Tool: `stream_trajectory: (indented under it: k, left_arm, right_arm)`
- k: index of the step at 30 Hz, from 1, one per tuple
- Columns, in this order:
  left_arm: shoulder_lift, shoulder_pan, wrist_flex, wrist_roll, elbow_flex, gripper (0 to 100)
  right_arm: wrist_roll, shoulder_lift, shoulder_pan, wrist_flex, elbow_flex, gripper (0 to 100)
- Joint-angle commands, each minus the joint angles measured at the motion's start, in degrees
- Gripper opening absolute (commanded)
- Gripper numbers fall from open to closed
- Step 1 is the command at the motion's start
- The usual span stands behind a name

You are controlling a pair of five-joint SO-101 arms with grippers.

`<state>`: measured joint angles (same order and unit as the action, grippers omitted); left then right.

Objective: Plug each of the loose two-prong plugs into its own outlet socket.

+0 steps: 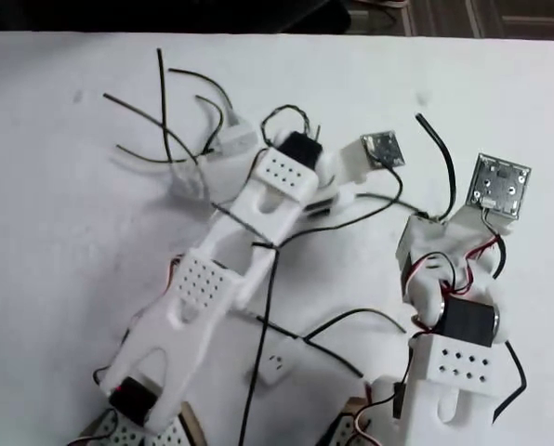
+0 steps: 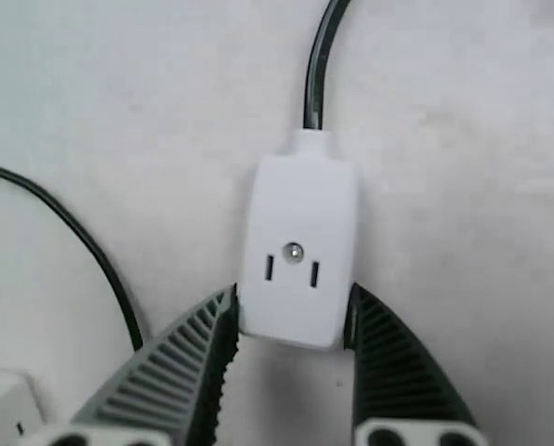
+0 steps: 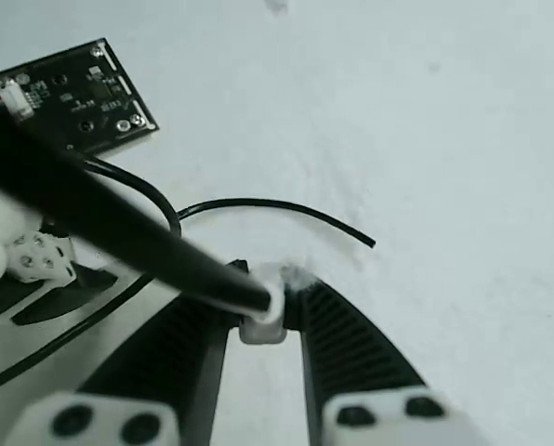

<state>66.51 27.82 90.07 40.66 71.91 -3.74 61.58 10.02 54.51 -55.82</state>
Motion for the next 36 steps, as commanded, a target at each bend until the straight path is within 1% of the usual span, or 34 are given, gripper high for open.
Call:
stream_trajectory:
  k: [1, 4, 6, 12, 17, 21, 25, 27, 31, 36]
  left_arm:
    - [-0.8, 0.0, 12.9, 0.4, 11.0, 2]
    - [-1.7, -2.6, 12.6, -4.7, 12.1, 2]
    - [-2.5, -3.8, 12.7, -6.4, 11.3, 2]
    - [-9.4, -6.5, 12.7, -8.4, -0.6, 2]
    - [-22.4, -6.6, 12.6, -8.8, -16.1, 2]
    - [-36.2, -6.7, 12.2, -11.1, -31.7, 2]
    - [-48.3, -7.7, 9.6, -10.5, -49.5, 2]
    - [-53.9, -9.1, 5.5, -10.5, -59.4, 2]
    - [-64.2, -12.9, -7.2, -10.4, -80.4, 2]
    - [-73.2, -15.3, -22.8, -7.3, -102.1, 2]
  right_arm:
    - [0.0, -0.3, 0.7, 0.2, 3.0, 1.7]
    - [0.0, -0.3, 0.7, 0.2, 3.0, 1.7]
    - [0.0, -0.3, 0.7, 0.2, 3.0, 1.7]
    - [0.0, -0.3, 0.3, 0.2, 2.8, 1.7]
    - [0.1, -0.6, 0.2, 0.4, 2.7, 1.7]
    - [0.1, -0.4, 0.2, 1.2, 2.6, 1.7]
    - [0.1, -0.3, -2.2, 2.1, 2.6, 1.7]
    - [0.1, -0.6, -3.0, 2.3, 2.6, 1.7]
    - [0.1, -0.7, -3.5, 2.4, 2.6, 1.7]
    - [0.1, -0.3, -3.6, 2.2, 1.7, 1.7]
